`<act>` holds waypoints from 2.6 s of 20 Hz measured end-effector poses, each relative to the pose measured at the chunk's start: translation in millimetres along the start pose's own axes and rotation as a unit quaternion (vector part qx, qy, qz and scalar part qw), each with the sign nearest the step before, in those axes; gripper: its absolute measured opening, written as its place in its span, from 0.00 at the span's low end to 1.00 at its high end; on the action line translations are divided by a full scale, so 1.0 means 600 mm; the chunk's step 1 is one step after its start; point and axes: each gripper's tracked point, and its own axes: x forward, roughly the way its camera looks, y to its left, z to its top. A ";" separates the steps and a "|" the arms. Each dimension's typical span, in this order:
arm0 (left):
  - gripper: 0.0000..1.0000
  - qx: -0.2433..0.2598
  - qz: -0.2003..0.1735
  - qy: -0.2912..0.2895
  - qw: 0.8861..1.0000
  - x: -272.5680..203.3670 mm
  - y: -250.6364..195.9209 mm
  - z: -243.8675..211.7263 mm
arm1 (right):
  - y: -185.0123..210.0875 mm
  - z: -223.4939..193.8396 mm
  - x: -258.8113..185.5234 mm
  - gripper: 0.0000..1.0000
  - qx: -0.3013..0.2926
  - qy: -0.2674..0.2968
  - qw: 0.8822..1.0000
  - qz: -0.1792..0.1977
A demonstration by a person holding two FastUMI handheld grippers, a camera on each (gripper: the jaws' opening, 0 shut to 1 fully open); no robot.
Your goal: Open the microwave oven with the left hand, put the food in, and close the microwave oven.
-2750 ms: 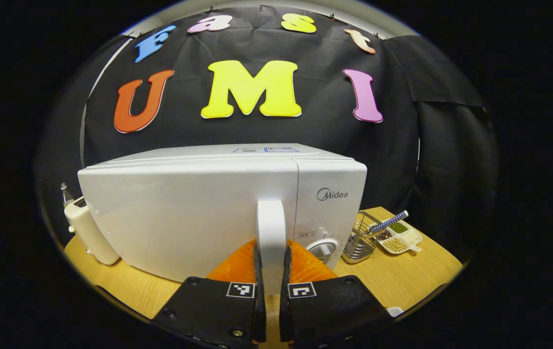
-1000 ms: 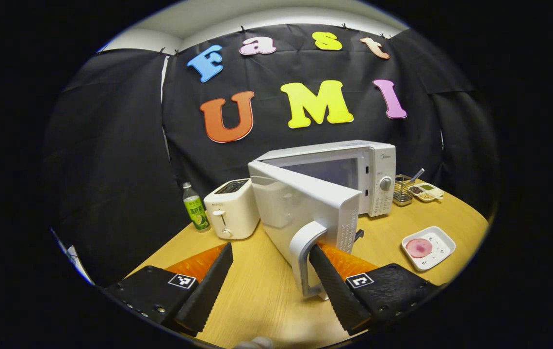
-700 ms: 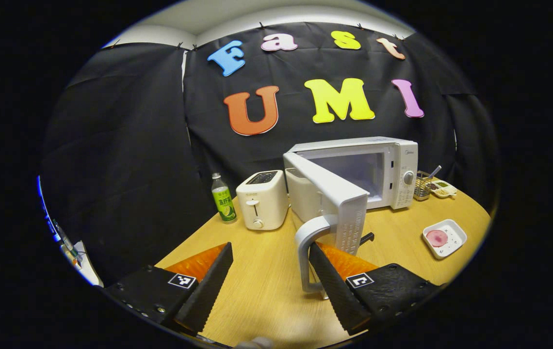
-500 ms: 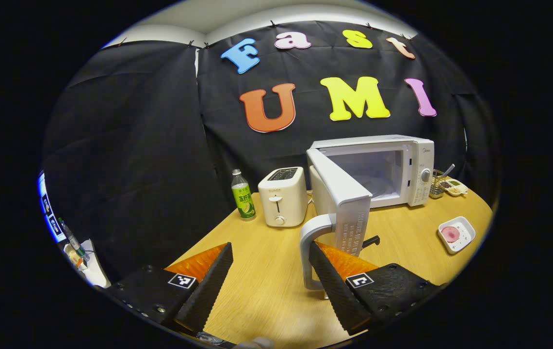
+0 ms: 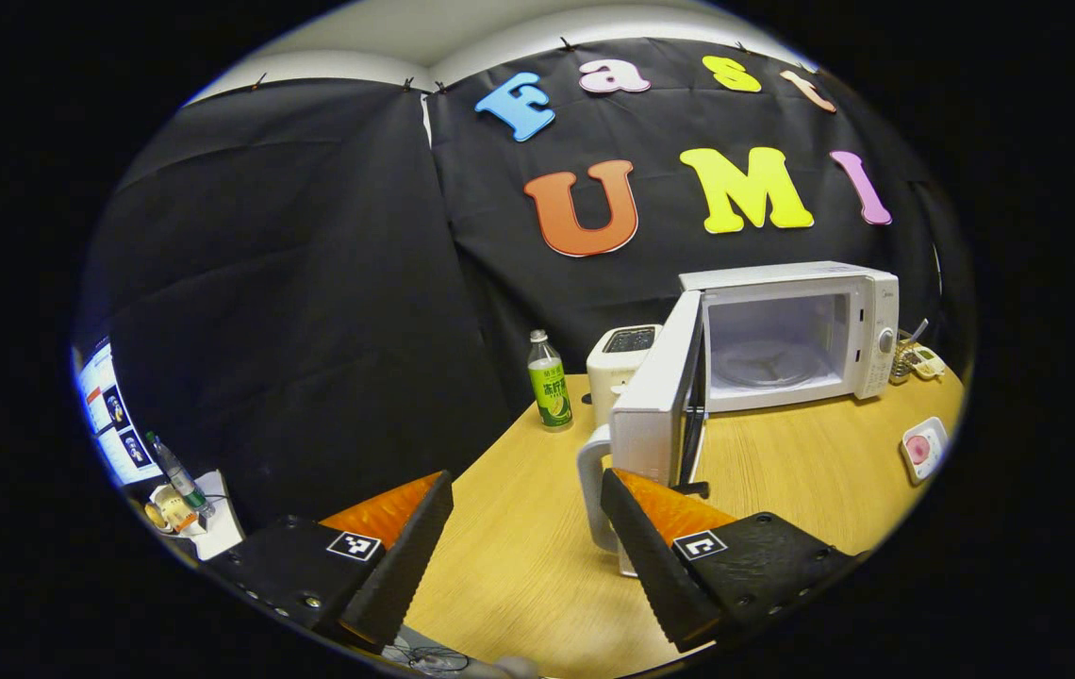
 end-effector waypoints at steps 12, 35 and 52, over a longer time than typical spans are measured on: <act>0.96 -0.012 -0.060 -0.019 0.998 -0.050 -0.145 0.088 | -0.062 -0.261 0.166 0.64 0.053 0.217 0.974 0.042; 0.96 -0.022 -0.046 -0.026 0.998 -0.217 -0.248 0.205 | -0.042 -0.251 0.176 0.04 0.234 0.249 0.929 0.143; 0.96 0.015 -0.150 -0.047 0.987 -0.168 -0.226 0.257 | 0.127 -0.130 0.213 0.04 0.387 0.142 0.898 0.155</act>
